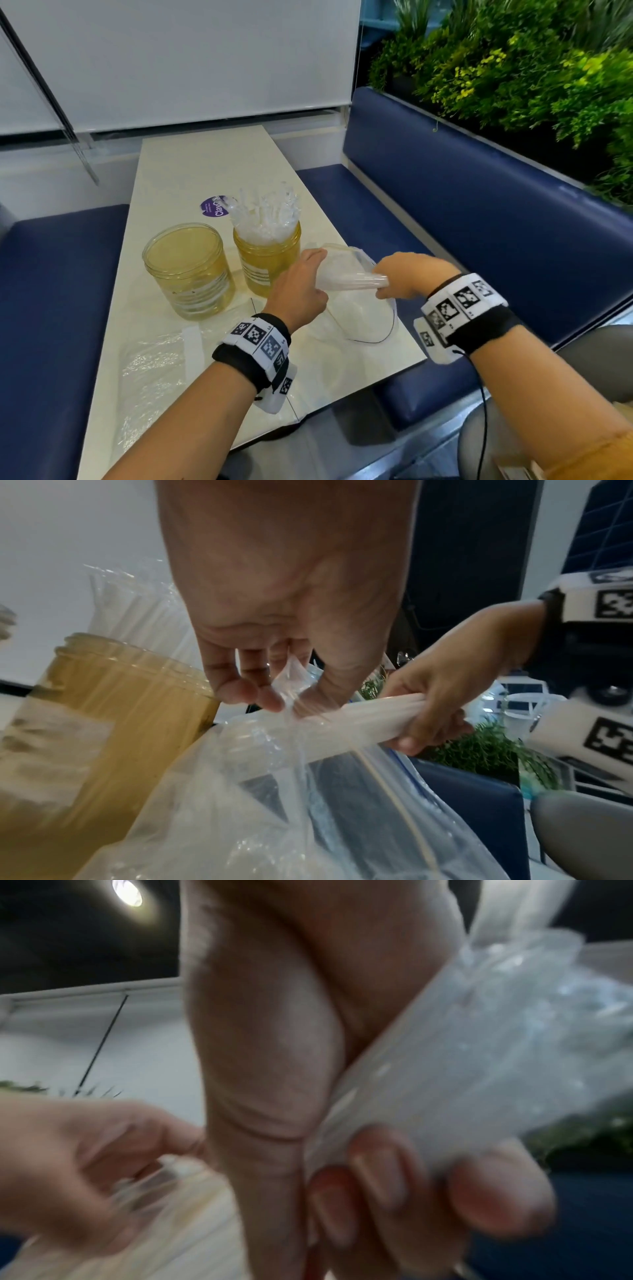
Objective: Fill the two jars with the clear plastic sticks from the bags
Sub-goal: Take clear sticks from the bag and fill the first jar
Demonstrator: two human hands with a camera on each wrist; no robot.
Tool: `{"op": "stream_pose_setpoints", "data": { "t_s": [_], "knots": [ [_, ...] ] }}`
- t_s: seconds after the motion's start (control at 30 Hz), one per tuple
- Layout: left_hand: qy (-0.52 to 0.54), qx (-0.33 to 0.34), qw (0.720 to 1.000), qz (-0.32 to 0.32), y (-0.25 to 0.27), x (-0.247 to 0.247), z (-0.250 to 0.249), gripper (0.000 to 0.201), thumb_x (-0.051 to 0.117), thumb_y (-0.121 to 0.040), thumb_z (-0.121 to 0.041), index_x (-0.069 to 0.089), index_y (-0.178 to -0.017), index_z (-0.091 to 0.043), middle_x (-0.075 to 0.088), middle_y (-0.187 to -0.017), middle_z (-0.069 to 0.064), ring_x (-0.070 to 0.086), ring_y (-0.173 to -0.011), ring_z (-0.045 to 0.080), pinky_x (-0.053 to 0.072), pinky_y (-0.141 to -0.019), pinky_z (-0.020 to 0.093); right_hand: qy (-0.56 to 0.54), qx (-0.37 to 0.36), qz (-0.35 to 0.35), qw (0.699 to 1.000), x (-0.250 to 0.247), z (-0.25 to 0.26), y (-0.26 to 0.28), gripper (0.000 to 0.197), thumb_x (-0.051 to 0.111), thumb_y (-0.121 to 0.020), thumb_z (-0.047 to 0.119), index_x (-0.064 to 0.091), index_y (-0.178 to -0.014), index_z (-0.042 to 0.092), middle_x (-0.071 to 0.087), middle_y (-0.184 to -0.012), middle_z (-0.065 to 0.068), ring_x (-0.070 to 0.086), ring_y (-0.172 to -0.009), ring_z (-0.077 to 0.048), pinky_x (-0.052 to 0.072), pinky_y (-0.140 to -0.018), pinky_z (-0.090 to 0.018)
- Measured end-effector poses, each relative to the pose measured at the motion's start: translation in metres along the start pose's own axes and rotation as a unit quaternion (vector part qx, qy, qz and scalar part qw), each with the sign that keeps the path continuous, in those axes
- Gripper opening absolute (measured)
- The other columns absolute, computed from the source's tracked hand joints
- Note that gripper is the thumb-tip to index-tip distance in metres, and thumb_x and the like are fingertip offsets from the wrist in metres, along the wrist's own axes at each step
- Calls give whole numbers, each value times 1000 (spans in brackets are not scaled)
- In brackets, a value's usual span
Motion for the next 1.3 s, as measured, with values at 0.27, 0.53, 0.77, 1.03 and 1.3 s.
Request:
{"op": "stream_pose_setpoints", "data": {
  "t_s": [0.27,0.53,0.77,1.03,1.3],
  "knots": [
    [69,-85,993,-38,-7,-11,20,71,68,-84,-10,41,-150,-17,47,-148,3,47,-135,26,43,-110,40,-267,-38,46,962,-31,-49,28,19,65,-94,34,61,-95,16,53,-63,-1,44,-51,-16,44,-54,-29],
    [110,-31,993,-6,-8,4,15,37,67,-91,-35,66,-128,-33,55,-137,-6,62,-111,19,53,-98,42,-444,-138,-193,864,-66,3,3,11,57,-99,32,57,-93,24,56,-66,1,49,-52,-12,47,-54,-23],
    [289,-3,933,-213,-5,-47,-4,31,50,-98,-41,65,-111,-18,66,-110,-4,62,-100,8,50,-87,24,-528,-132,-343,765,-50,53,-24,19,57,-100,34,58,-102,15,57,-73,0,52,-57,-11,46,-51,-25],
    [513,-18,834,-202,-45,-107,-24,21,60,-101,-35,62,-95,-14,61,-67,-1,69,-72,24,57,-78,42,-479,-175,-329,795,-41,99,-32,38,67,-91,41,59,-120,18,69,-98,2,65,-82,-10,53,-71,-26],
    [430,91,837,-325,-70,-224,-38,32,58,-102,-34,50,-75,-17,46,-53,-8,44,-47,14,42,-51,31,-404,-115,-395,817,-23,52,-21,42,41,-95,64,66,-113,35,57,-110,19,50,-108,-9,45,-95,-35]
  ]
}}
Point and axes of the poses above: each hand's wrist, its own y-axis away from the middle knuckle, its own x-axis out of the palm, z = x × y, the point moved 6 cm from there along -y, towards the middle knuckle
